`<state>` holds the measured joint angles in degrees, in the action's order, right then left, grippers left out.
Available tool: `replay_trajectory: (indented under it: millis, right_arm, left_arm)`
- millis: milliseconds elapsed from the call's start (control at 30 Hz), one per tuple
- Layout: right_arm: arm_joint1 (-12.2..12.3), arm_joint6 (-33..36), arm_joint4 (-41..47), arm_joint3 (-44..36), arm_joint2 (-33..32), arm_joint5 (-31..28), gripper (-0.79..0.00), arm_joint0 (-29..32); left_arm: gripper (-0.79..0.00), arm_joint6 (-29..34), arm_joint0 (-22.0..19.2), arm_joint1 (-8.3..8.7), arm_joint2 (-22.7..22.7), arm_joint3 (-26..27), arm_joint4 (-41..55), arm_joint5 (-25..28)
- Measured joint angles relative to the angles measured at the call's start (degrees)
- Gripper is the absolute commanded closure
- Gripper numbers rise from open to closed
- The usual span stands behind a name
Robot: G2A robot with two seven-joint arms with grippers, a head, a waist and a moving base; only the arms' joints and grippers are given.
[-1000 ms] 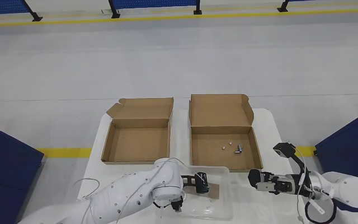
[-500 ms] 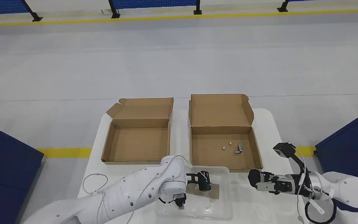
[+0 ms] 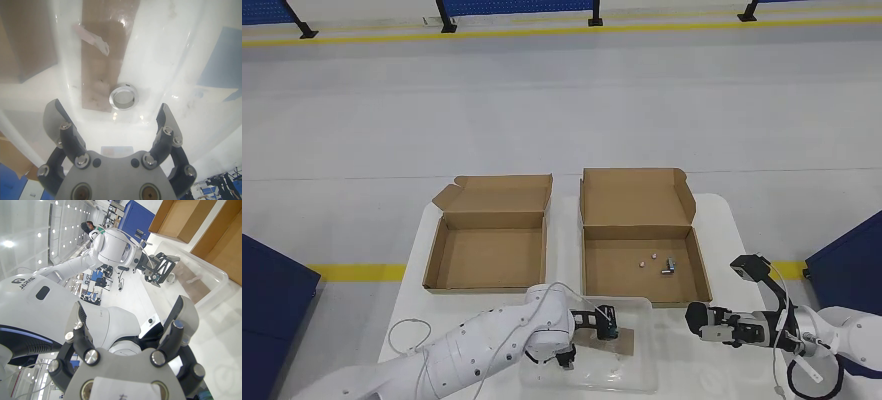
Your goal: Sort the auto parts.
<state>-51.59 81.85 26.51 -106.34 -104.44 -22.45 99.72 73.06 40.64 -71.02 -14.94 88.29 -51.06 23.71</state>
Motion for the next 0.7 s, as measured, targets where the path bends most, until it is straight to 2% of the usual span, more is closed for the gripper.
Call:
replay_trajectory:
  millis: [167, 200, 233, 267, 300, 333, 367, 600, 700]
  right_arm:
    - [0.0, 0.0, 0.0, 0.0, 0.0, 0.0, -0.785, 0.0]
    - [0.0, 0.0, 0.0, 0.0, 0.0, 0.0, -0.785, 0.0]
    - [0.0, 0.0, 0.0, 0.0, 0.0, 0.0, -0.785, 0.0]
    - [0.0, 0.0, 0.0, 0.0, 0.0, 0.0, -0.785, 0.0]
    - [0.0, 0.0, 0.0, 0.0, 0.0, 0.0, -0.785, 0.0]
    - [0.0, 0.0, 0.0, 0.0, 0.0, 0.0, -0.785, 0.0]
    - [0.0, 0.0, 0.0, 0.0, 0.0, 0.0, -0.785, 0.0]
    - [0.0, 0.0, 0.0, 0.0, 0.0, 0.0, -0.785, 0.0]
    - [0.0, 0.0, 0.0, 0.0, 0.0, 0.0, -0.785, 0.0]
  left_arm:
    - [-0.785, -0.9, 0.6, 0.06, 0.1, -0.2, -0.8, -0.1]
    - [-0.699, -1.2, 0.9, 0.09, 0.1, -0.3, -1.2, 0.1]
    - [-0.668, -1.3, 1.2, 0.13, 0.1, -0.2, -1.5, 0.4]
    - [-0.603, -1.2, 1.3, 0.15, 0.1, -0.2, -1.7, 0.5]
    - [-0.523, -1.1, 1.5, 0.17, 0.0, -0.1, -1.8, 0.7]
    - [-0.385, -1.1, 1.6, 0.17, -0.1, -0.1, -1.9, 0.8]
    - [-0.357, -1.2, 1.7, 0.18, -0.3, -0.1, -2.0, 0.9]
    - [-0.305, -1.6, 2.5, 0.28, -1.0, 0.3, -2.9, 1.6]
    - [-0.252, -1.1, 2.8, 0.33, -1.3, 0.5, -3.4, 1.6]
